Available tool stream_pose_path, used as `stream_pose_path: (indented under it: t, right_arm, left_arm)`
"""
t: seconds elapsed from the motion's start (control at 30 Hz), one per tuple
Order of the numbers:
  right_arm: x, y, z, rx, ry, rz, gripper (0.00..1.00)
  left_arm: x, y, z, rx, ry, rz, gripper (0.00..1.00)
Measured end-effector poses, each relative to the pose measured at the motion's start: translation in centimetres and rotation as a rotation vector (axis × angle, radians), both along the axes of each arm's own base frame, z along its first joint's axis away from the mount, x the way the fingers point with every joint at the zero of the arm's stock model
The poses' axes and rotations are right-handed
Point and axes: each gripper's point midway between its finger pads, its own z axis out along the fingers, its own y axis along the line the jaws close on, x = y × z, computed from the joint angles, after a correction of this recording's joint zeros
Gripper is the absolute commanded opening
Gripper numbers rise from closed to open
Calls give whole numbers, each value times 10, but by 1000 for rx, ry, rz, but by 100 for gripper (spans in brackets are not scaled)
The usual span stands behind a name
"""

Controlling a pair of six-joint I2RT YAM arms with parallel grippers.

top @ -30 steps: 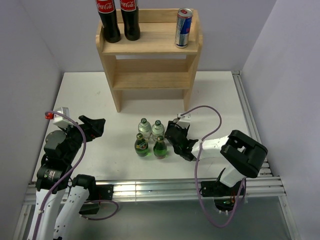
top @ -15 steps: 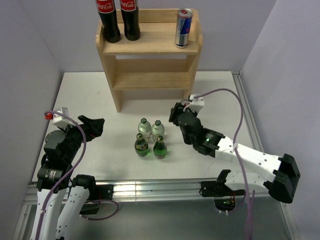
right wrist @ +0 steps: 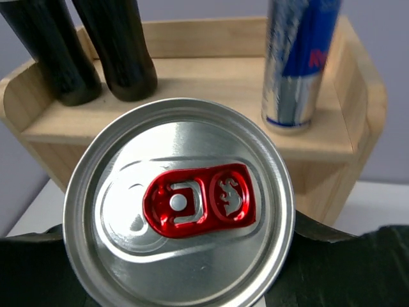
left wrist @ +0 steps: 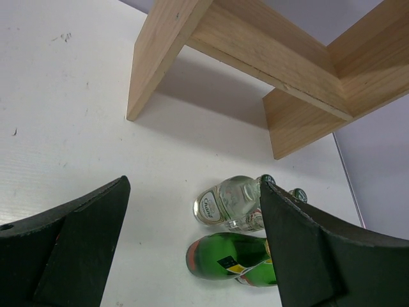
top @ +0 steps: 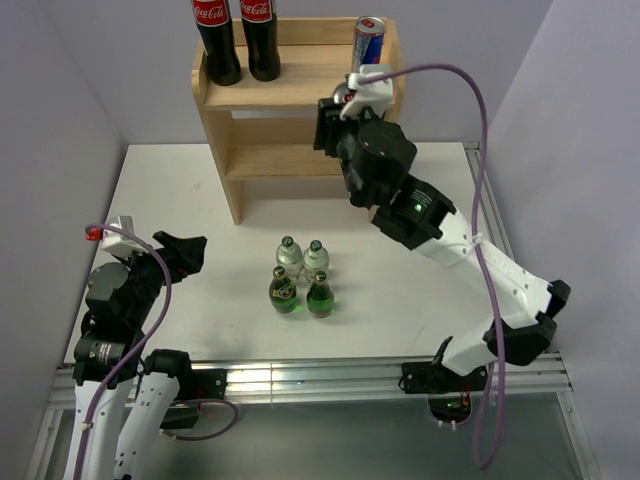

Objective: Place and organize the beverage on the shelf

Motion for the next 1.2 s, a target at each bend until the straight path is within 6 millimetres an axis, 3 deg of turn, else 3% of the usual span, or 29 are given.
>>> stream_pose_path:
  t: [0.17,0.4,0.63,1.0,1.2]
  right_arm:
    - [25,22,18,-120,-26,-29,0]
    - [55,40,20,-232,-34,-68,0]
    - [78,31,25,-261,-43,-129,0]
    - [113,0,15,-214,-18,-183,0]
    - [132,-3,7,-164,-14,-167,0]
  left_arm:
    - [0,0,0,0,-2,1,89]
    - [-2,1,3,-2,-15,2,89]
    - [-3,1,3,-2,-17,3,89]
    - [-2,3,3,-2,-17,12,89]
    - [-2,5,4,-2,-18,23,89]
